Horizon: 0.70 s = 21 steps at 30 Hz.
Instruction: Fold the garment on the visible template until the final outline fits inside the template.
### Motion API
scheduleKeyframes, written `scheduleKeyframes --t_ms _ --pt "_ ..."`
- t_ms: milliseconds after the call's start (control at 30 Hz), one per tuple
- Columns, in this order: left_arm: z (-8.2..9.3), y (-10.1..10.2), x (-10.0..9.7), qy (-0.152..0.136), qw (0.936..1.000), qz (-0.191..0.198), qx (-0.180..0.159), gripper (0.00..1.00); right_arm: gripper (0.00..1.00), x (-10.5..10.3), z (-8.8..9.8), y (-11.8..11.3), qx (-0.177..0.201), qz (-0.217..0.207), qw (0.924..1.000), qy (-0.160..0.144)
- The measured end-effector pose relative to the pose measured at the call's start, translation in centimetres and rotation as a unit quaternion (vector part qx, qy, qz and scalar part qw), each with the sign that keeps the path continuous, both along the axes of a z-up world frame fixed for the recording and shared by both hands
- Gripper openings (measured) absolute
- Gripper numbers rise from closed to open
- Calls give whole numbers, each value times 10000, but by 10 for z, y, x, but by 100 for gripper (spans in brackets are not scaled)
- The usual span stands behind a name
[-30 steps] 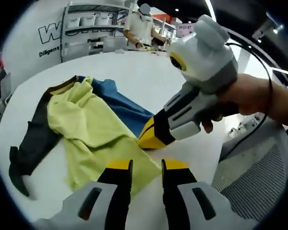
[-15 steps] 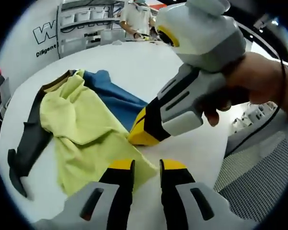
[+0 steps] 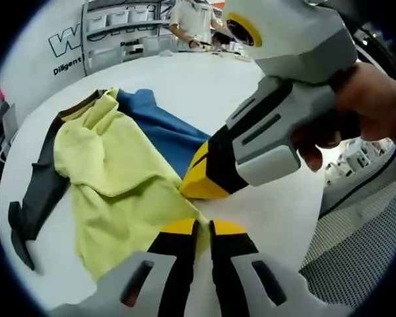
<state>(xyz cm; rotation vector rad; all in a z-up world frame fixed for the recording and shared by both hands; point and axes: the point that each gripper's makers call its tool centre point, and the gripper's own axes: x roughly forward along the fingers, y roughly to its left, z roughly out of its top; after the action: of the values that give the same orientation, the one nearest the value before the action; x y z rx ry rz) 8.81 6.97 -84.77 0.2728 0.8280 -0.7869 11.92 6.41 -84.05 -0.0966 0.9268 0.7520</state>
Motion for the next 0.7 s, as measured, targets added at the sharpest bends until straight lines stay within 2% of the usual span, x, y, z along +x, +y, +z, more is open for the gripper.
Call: scheduleKeyframes --t_ms 167,267,300,333,400,467,533,600,700 --pt "0 1 2 -178 9997 -83 129 1 0 0 0 0 1 -8 10000 -1" --pt "1 2 3 -147 9999 -22 49 0 0 0 1 -1 -7 2 10000 -13" --pt "3 5 0 -25 10000 77 -45 0 0 0 1 -1 -11 5 10000 -15" --pt "12 4 2 -69 9992 275 -296 0 0 0 2 -1 -4 4 10000 -28" --pt "25 6 4 -100 9975 392 -578 0 0 0 3 -2 23 -15 10000 -40" --pt "28 14 4 -134 9980 410 -456 0 0 0 3 -2 19 -6 10000 -43" --pt "36 21 7 -163 9964 632 -534 0 0 0 3 -1 15 1 10000 -43" --pt "41 26 7 -158 9957 696 -586 0 0 0 4 0 14 25 10000 -58" --pt "53 36 13 -282 9931 940 -650 0 0 -1 5 -1 7 50 10000 -67"
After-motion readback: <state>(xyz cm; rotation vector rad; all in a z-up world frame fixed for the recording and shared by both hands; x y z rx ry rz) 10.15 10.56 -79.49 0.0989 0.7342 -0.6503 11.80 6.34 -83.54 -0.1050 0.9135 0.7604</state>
